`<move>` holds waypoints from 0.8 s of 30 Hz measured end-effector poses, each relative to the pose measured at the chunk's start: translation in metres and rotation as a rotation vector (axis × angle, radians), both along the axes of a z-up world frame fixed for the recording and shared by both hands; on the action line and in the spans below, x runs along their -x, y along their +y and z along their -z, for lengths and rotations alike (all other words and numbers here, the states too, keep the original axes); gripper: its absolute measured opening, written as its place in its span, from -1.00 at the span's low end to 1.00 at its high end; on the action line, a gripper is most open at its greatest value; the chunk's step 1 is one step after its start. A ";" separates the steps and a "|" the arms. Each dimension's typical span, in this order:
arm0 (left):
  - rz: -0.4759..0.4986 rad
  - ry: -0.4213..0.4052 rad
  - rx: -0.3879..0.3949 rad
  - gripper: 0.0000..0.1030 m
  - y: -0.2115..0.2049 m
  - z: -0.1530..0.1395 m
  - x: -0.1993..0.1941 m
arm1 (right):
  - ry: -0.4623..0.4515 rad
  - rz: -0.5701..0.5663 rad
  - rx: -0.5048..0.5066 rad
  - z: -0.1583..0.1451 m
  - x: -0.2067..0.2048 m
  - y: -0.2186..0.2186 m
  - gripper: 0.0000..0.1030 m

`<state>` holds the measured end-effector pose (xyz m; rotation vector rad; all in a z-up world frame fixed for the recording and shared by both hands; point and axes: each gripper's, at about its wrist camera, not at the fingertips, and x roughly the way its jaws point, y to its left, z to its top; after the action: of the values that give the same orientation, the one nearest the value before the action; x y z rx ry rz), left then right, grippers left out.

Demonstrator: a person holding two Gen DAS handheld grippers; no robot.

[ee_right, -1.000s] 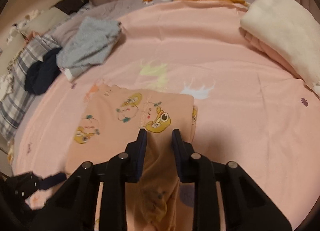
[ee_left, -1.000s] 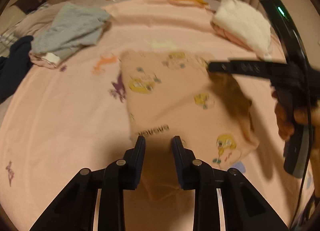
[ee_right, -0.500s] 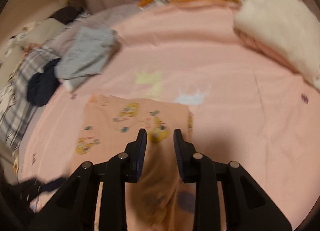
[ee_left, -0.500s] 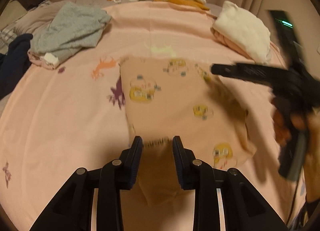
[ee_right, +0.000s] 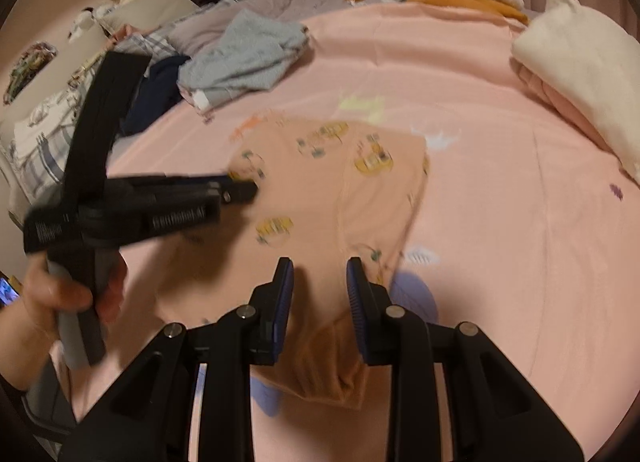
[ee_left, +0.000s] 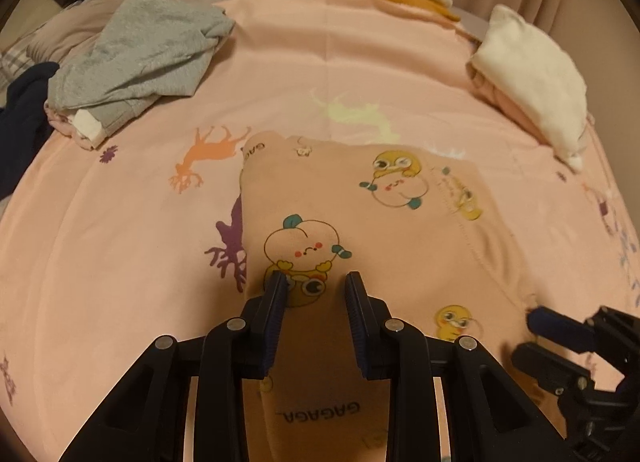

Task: Fold small clothes
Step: 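Fold the held end over the shirt body with both grippers, then lower the folded end onto the shirt and open both grippers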

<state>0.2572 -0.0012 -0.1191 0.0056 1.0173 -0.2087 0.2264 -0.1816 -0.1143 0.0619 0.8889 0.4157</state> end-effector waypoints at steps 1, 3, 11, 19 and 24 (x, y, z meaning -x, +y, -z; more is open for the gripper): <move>-0.001 0.003 -0.002 -0.45 0.000 0.001 -0.001 | 0.011 0.008 0.005 0.005 0.001 -0.001 -0.52; -0.005 0.005 0.000 -0.45 0.000 0.001 -0.002 | 0.032 0.020 0.020 0.014 0.003 -0.003 -0.52; 0.015 -0.049 -0.002 -0.45 0.005 -0.017 0.029 | 0.006 0.028 0.013 0.006 0.019 -0.009 -0.44; 0.063 -0.077 -0.007 -0.45 0.010 -0.021 0.072 | -0.033 -0.006 -0.038 -0.003 0.026 0.003 -0.42; 0.066 -0.018 -0.026 -0.45 0.011 0.002 0.080 | 0.037 0.024 -0.008 0.019 0.025 0.007 -0.41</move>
<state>0.1775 0.0094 -0.1212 0.0651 1.0030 -0.2551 0.2016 -0.1741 -0.1334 0.0877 0.9224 0.3971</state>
